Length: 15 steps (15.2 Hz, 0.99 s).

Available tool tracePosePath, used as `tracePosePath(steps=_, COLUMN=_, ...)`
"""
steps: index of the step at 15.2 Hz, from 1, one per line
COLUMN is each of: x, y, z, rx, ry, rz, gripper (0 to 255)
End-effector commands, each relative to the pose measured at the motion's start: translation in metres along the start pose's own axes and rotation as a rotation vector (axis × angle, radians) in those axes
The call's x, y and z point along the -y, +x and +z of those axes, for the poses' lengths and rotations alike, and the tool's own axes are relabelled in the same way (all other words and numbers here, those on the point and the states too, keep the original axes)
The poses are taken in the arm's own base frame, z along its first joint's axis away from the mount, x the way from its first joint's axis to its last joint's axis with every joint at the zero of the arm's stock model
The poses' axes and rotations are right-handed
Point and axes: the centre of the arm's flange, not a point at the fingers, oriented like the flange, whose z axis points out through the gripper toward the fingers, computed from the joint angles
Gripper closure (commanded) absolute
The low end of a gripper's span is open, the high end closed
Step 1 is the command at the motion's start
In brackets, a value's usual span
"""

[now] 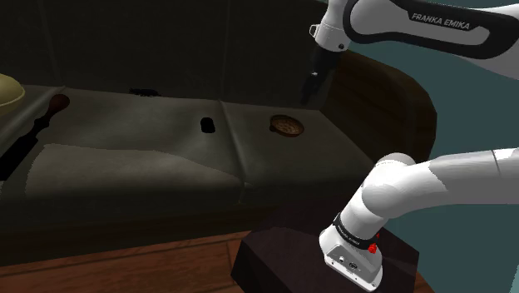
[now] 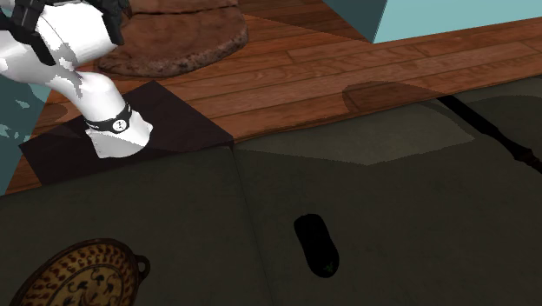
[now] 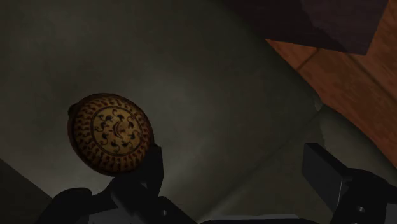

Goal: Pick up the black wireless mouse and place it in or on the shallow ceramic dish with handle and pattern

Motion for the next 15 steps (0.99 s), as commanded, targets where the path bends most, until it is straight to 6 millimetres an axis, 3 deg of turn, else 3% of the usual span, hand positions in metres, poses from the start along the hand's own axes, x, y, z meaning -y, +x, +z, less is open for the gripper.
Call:
tracePosePath(steps=1, x=0.0, y=0.0, z=0.0, rx=0.0, ry=0.0, rz=0.0, gripper=0)
tracePosePath(steps=15, x=0.048, y=0.152, z=0.098, rx=0.038, ry=0.026, rz=0.246, gripper=0)
